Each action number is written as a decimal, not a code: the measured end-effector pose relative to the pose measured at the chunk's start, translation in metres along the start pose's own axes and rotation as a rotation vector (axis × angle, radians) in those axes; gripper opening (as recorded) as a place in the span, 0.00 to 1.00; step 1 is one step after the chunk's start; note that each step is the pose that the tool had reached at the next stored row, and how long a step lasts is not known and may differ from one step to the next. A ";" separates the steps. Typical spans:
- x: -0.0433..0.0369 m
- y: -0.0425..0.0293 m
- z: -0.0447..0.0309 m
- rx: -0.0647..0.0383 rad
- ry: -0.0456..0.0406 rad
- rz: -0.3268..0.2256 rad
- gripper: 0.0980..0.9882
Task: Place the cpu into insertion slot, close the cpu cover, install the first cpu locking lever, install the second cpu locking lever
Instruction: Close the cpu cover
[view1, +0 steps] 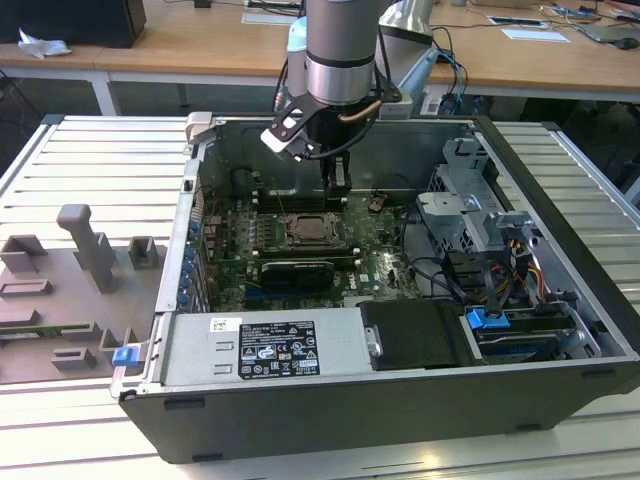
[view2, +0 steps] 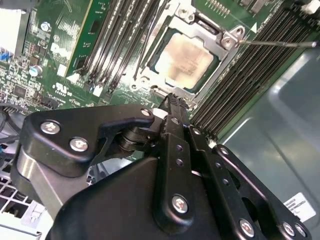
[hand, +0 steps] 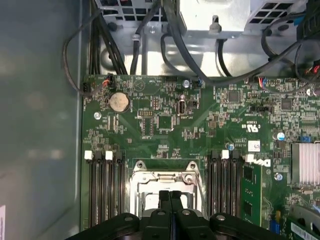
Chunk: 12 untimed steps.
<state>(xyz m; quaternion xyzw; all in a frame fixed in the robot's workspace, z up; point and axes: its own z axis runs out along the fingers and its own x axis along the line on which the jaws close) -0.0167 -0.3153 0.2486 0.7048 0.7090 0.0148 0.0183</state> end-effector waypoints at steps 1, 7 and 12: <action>0.0000 -0.0025 0.0002 0.000 0.0001 0.000 0.01; 0.0001 -0.0105 0.0003 0.000 0.0002 0.000 0.01; 0.0001 -0.0194 0.0004 0.000 0.0001 0.000 0.01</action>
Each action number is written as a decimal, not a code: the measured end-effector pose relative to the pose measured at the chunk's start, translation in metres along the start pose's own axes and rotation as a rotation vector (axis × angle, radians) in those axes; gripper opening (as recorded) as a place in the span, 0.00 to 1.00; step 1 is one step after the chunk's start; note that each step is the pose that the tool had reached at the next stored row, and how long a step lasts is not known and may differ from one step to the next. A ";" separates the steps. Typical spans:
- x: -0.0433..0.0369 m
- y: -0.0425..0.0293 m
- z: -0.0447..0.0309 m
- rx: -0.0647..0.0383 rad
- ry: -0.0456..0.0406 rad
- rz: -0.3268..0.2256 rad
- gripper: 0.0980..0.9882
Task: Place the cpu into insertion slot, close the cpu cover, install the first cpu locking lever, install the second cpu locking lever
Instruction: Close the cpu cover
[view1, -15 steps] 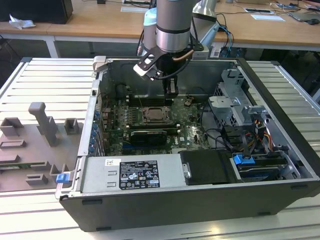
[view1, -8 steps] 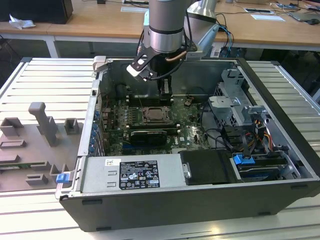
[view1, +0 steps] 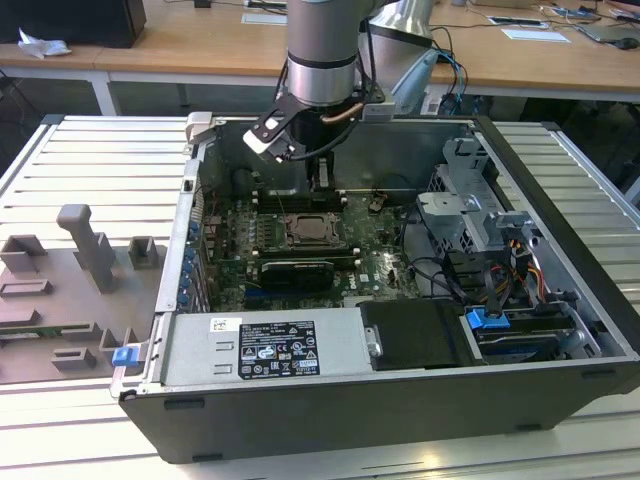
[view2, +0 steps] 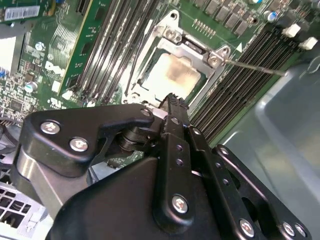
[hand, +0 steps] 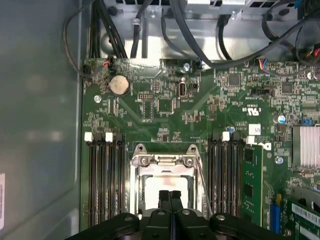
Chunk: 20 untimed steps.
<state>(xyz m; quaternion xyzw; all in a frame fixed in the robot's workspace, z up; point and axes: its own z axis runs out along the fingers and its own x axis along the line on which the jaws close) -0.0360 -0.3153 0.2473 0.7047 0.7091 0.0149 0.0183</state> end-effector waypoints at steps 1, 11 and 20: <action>0.0000 -0.0034 0.0004 0.000 -0.0002 0.000 0.01; 0.0001 -0.0195 0.0115 -0.001 0.0004 -0.008 0.01; -0.0004 -0.0197 0.0127 -0.001 0.0033 -0.056 0.01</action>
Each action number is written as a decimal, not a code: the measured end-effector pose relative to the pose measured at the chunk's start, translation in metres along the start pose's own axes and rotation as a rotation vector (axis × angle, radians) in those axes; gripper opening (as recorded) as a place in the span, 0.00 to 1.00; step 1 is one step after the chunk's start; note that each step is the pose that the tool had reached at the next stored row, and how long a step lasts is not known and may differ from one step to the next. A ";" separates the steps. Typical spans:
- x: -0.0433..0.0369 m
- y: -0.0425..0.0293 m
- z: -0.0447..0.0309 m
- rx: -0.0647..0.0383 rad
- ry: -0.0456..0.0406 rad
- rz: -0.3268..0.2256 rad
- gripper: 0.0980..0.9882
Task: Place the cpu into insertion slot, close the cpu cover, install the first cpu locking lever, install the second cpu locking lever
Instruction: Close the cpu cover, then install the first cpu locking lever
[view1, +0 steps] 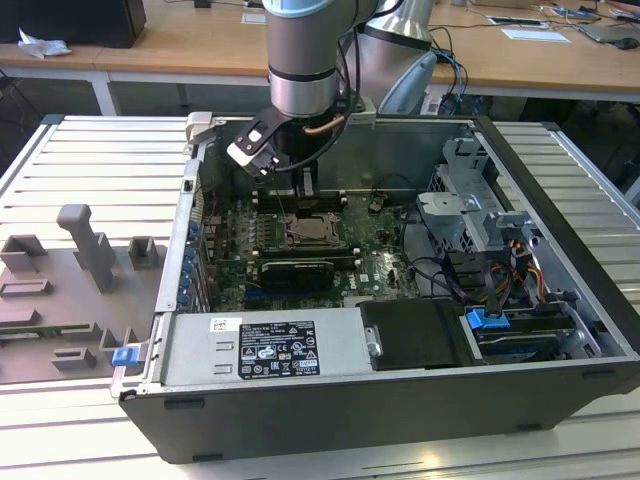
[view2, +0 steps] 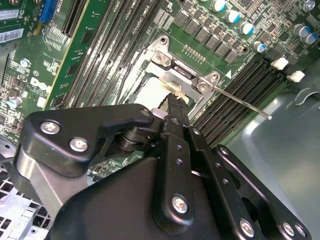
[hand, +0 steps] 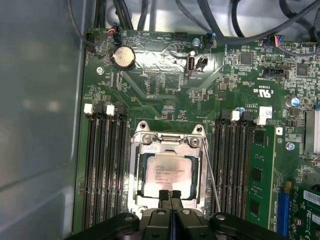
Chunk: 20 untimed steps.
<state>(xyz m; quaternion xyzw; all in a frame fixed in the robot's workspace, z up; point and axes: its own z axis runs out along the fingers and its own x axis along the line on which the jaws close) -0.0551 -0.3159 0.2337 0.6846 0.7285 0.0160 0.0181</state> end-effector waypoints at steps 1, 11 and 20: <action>0.0000 -0.0002 0.0002 0.000 0.0007 -0.005 0.01; 0.0001 -0.0009 -0.0012 0.000 0.0007 -0.013 0.01; 0.0001 -0.0007 -0.0058 0.000 0.0007 -0.013 0.01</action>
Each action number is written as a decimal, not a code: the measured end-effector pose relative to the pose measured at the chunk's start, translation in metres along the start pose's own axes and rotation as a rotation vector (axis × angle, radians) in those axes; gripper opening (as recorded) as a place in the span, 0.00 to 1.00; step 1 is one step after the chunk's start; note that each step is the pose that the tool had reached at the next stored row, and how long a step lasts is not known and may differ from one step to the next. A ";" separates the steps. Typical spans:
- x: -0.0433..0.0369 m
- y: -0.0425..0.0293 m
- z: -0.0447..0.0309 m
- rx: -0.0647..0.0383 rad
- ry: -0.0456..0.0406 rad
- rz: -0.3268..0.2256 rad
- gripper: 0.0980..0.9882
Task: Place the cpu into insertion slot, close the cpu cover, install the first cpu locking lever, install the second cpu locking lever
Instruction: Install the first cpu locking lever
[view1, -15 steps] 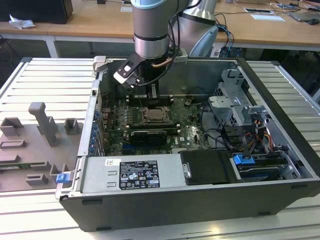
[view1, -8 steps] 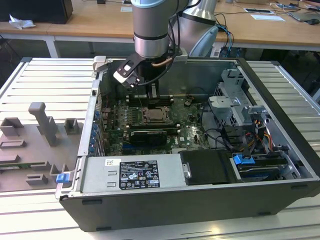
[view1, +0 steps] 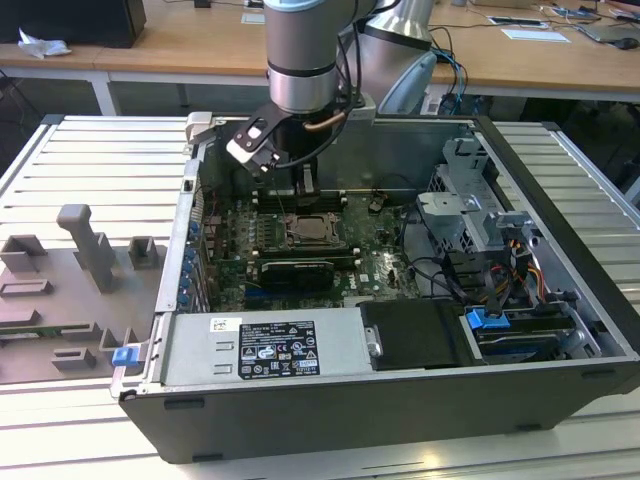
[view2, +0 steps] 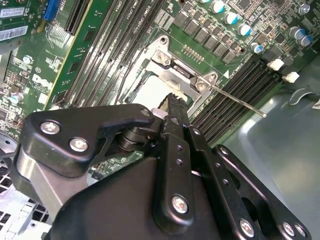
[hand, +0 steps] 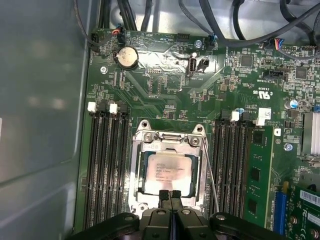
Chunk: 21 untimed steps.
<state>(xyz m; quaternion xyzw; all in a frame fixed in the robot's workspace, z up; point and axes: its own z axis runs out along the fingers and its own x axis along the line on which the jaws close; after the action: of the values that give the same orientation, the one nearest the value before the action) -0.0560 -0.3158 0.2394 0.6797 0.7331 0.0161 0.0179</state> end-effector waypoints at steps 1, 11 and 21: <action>0.0000 0.0000 -0.0008 0.000 0.0000 0.000 0.01; 0.0000 0.0005 -0.0104 0.000 0.0000 0.000 0.01; -0.0001 0.0007 -0.0142 0.000 0.0000 0.000 0.01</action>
<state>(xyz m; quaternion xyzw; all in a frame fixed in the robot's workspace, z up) -0.0560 -0.3158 0.2536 0.6797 0.7331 0.0161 0.0180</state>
